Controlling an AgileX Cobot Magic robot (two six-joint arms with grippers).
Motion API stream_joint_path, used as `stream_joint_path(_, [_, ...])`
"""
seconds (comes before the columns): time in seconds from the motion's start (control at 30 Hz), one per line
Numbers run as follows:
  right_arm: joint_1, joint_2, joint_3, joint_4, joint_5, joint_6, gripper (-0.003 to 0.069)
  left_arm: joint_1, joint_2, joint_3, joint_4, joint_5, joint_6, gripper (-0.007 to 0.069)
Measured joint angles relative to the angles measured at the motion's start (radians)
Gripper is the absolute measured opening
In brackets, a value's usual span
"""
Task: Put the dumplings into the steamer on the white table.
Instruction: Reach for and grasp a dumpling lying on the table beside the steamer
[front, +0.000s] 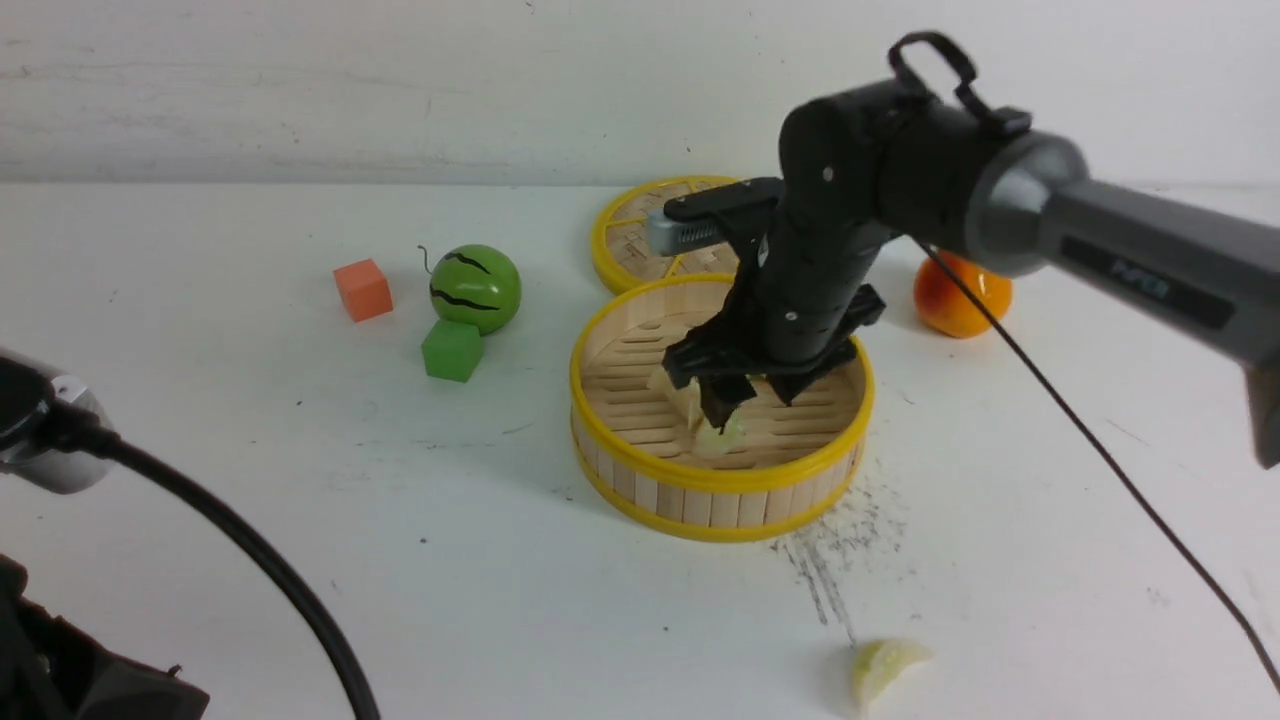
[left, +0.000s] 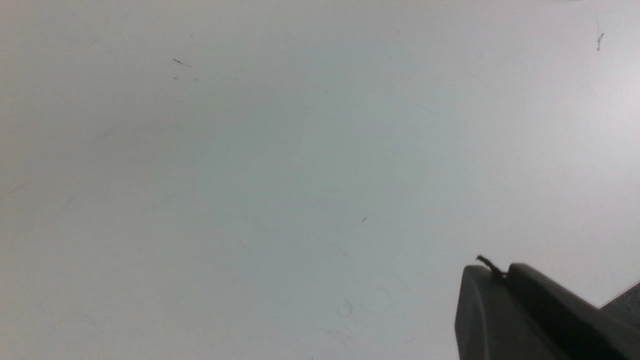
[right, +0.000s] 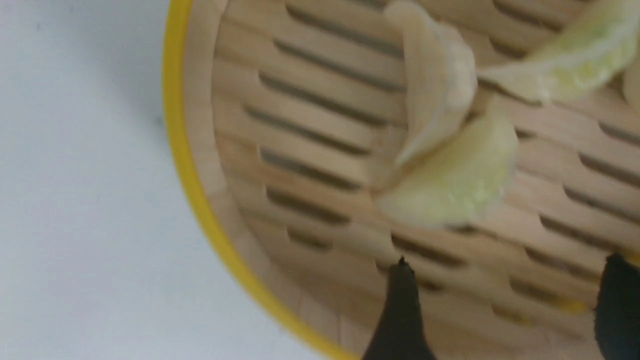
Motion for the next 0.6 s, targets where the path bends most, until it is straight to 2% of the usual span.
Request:
stream_joint_path(0.13, [-0.002, -0.09, 0.008, 0.0, 0.102, -0.091, 0.0513, 0.0, 0.0, 0.0, 0.0, 0.0, 0.0, 0.0039])
stream_joint_path(0.37, [-0.003, -0.284, 0.329, 0.045, 0.11, -0.261, 0.0496, 0.0, 0.0, 0.0, 0.0, 0.002, 0.0, 0.0042])
stream_joint_path(0.5, [-0.003, -0.362, 0.59, 0.084, 0.001, -0.471, 0.0487, 0.0, 0.0, 0.0, 0.0, 0.002, 0.017, 0.0048])
stream_joint_path(0.53, [-0.003, -0.364, 0.6, 0.084, -0.007, -0.48, 0.0487, 0.0, 0.0, 0.0, 0.0, 0.002, 0.019, 0.0048])
stream_joint_path(0.6, [-0.003, -0.368, 0.71, 0.083, -0.114, -0.578, 0.0487, 0.0, 0.0, 0.0, 0.0, 0.002, 0.031, 0.0049])
